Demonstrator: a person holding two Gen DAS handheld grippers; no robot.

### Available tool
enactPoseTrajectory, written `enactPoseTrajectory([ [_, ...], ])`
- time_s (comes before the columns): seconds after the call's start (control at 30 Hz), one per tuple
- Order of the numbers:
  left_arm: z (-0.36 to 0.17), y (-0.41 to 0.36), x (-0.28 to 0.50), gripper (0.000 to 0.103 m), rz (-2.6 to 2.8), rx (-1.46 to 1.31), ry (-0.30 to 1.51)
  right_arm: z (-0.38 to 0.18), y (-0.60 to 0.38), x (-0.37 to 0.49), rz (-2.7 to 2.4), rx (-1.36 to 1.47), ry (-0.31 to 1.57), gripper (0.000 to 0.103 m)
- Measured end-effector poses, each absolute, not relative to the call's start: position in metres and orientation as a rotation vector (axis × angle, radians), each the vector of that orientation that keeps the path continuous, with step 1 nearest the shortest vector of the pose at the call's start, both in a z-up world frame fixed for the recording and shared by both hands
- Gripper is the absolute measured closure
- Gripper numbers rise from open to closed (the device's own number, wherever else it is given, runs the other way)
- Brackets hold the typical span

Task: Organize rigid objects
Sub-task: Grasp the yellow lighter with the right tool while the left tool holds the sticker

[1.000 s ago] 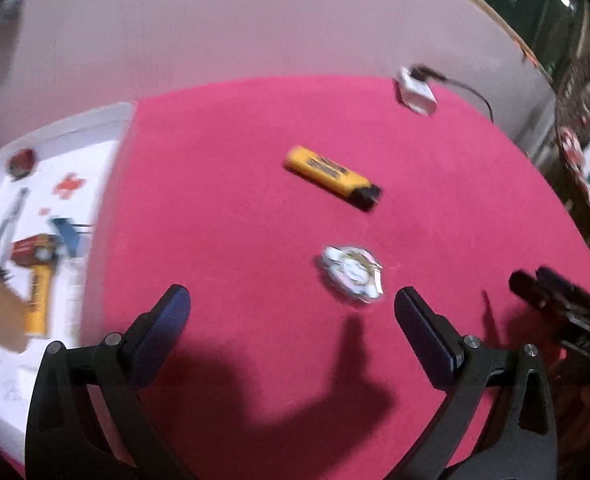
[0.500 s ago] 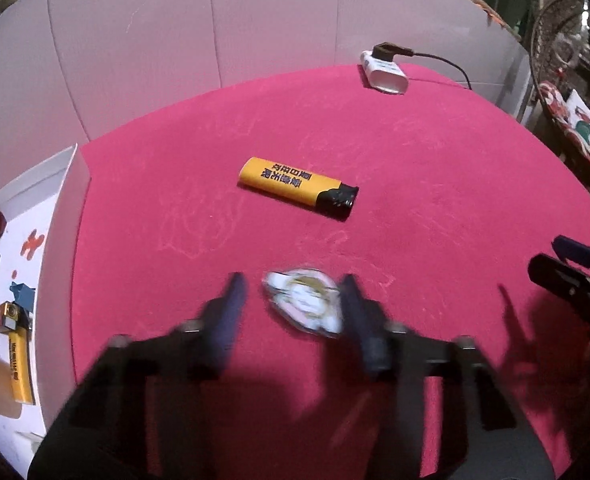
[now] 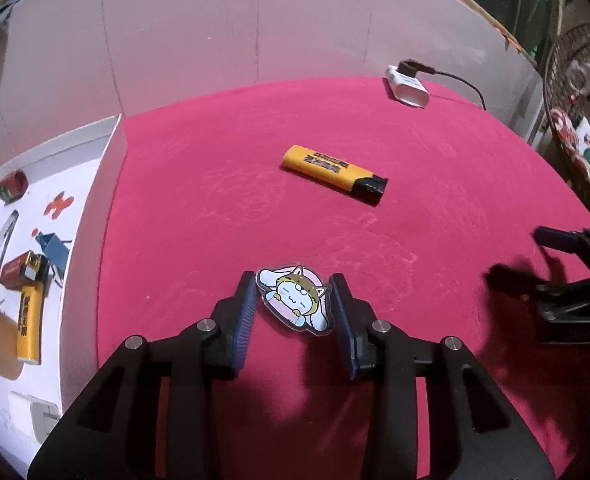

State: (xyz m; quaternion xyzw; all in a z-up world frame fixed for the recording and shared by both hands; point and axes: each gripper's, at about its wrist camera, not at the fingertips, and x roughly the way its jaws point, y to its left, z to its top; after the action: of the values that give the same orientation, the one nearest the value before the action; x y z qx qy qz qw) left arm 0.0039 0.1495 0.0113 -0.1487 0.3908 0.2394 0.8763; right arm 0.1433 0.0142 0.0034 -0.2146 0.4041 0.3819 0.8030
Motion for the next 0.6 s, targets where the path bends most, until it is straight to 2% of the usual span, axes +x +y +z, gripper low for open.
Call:
enactPoseTrajectory([
  [0.6, 0.012, 0.158, -0.007, 0.067, 0.542, -0.369, 0.797, -0.003, 0.15, 0.149, 1.135, -0.602, 0.795, 0.0],
])
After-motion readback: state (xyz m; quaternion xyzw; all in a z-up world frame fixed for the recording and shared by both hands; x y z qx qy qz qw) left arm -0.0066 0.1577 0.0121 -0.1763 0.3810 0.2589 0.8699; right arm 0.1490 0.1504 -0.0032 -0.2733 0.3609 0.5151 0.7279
